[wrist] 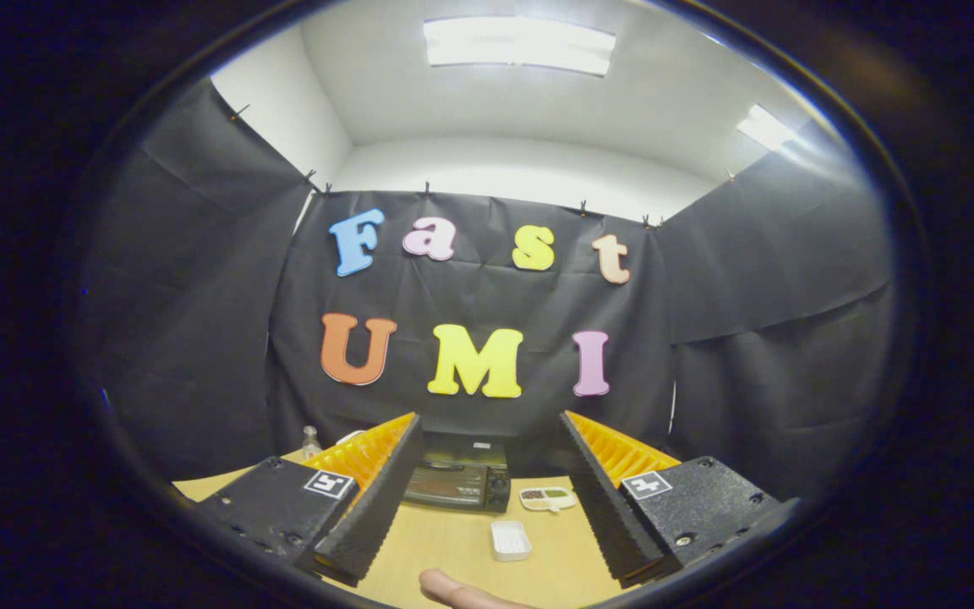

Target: Open the toaster oven, put the food inside, and close the toaster oven door.

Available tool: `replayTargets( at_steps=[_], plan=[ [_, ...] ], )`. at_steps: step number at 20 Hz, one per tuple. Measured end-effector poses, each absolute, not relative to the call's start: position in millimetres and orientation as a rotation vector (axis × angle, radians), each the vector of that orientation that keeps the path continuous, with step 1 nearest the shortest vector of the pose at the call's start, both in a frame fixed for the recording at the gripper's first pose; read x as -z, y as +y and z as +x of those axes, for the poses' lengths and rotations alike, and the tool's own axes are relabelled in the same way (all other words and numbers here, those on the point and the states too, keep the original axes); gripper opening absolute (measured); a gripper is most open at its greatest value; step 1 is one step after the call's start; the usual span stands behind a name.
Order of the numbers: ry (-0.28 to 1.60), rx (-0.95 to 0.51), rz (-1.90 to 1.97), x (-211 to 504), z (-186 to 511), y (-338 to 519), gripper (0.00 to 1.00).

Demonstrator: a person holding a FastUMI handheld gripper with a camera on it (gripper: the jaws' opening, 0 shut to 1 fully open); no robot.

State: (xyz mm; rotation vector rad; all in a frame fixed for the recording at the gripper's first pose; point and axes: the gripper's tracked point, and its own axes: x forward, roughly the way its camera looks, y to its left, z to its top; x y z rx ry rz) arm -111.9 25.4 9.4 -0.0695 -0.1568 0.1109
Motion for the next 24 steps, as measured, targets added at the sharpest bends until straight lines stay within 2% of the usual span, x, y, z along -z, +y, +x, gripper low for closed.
replayTargets(
  at_steps=[9, 24],
  plan=[
    [-0.073, -0.104, -0.078, 12, -90, 25, 1.0],
    [-0.058, -0.056, -0.121, 11, -79, 21, 1.0]
  ],
)
